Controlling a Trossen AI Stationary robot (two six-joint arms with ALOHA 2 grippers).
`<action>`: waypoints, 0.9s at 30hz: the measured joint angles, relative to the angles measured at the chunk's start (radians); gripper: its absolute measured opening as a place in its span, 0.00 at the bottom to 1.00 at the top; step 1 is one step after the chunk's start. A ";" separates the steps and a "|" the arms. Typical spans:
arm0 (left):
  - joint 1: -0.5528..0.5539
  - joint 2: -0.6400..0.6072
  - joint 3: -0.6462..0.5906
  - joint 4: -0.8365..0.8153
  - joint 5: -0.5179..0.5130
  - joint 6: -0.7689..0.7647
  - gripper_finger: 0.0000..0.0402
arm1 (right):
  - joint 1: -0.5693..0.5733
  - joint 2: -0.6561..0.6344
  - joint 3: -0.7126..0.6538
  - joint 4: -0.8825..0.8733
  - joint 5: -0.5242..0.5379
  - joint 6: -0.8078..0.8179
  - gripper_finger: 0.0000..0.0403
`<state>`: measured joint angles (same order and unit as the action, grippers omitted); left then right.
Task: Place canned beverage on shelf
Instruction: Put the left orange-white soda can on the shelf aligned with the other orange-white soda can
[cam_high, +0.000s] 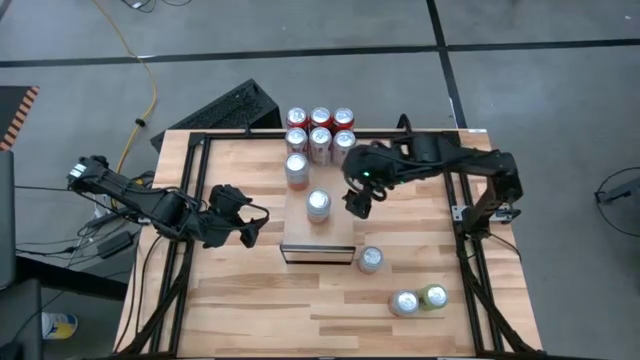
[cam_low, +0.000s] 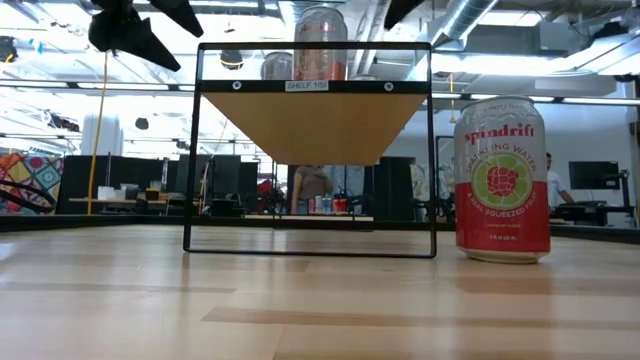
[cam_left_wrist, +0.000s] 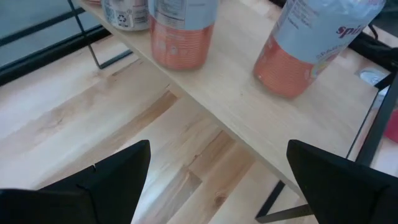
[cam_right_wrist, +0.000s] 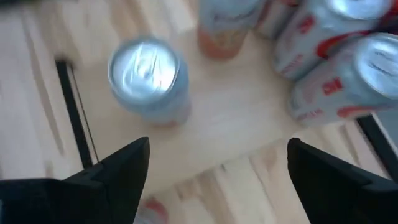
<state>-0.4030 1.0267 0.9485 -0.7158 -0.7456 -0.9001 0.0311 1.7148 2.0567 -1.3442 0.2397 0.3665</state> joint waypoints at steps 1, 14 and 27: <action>0.000 0.000 0.000 0.001 0.000 0.008 0.90 | 0.015 -0.005 0.000 0.010 0.036 0.056 0.88; 0.000 0.000 0.000 -0.037 0.010 -0.010 0.90 | 0.206 0.087 -0.003 0.074 0.496 0.370 0.88; 0.000 0.002 0.000 -0.062 0.025 -0.071 0.90 | 0.290 0.169 -0.002 0.193 0.690 0.274 0.88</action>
<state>-0.4027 1.0283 0.9485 -0.7777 -0.7205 -0.9715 0.3216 1.8839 2.0550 -1.1511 0.9296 0.6408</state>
